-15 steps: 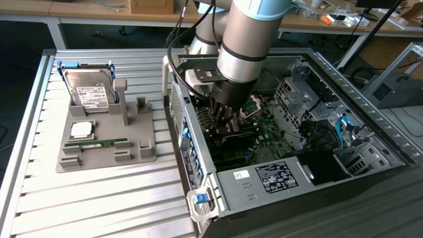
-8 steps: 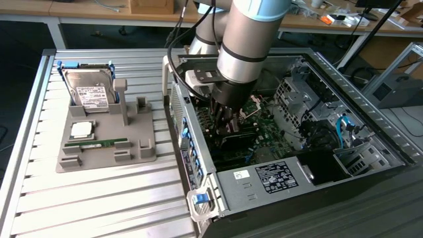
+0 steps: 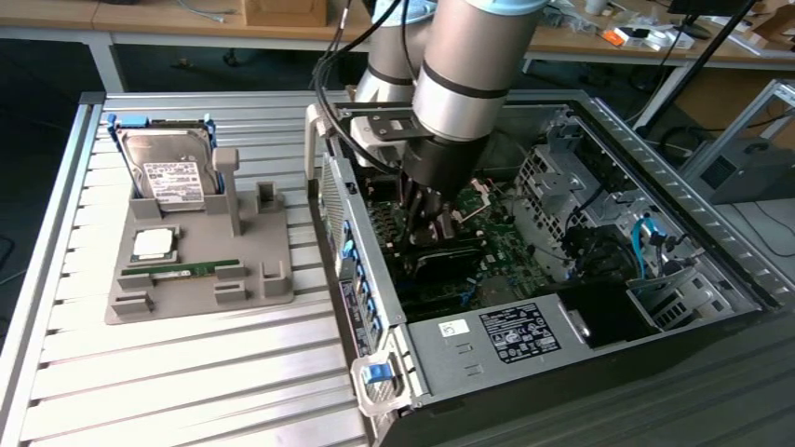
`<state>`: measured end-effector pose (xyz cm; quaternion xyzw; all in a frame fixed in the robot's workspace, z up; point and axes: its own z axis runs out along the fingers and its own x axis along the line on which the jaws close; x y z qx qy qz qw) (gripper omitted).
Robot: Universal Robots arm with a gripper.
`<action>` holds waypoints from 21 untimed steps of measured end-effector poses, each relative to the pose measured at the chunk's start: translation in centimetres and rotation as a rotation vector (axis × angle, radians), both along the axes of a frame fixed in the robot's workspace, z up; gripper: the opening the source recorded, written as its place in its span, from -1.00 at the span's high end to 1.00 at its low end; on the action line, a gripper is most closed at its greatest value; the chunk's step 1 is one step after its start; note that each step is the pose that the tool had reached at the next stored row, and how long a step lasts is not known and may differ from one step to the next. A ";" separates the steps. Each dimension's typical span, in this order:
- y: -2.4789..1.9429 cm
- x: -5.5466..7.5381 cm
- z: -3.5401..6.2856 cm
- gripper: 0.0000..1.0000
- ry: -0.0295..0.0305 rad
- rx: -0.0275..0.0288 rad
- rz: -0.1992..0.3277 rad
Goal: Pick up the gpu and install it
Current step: 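Press down on the gpu until it lock into place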
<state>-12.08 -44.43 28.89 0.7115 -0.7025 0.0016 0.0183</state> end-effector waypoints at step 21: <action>-0.53 5.9 0.00 0.79 0.0304 0.0057 0.000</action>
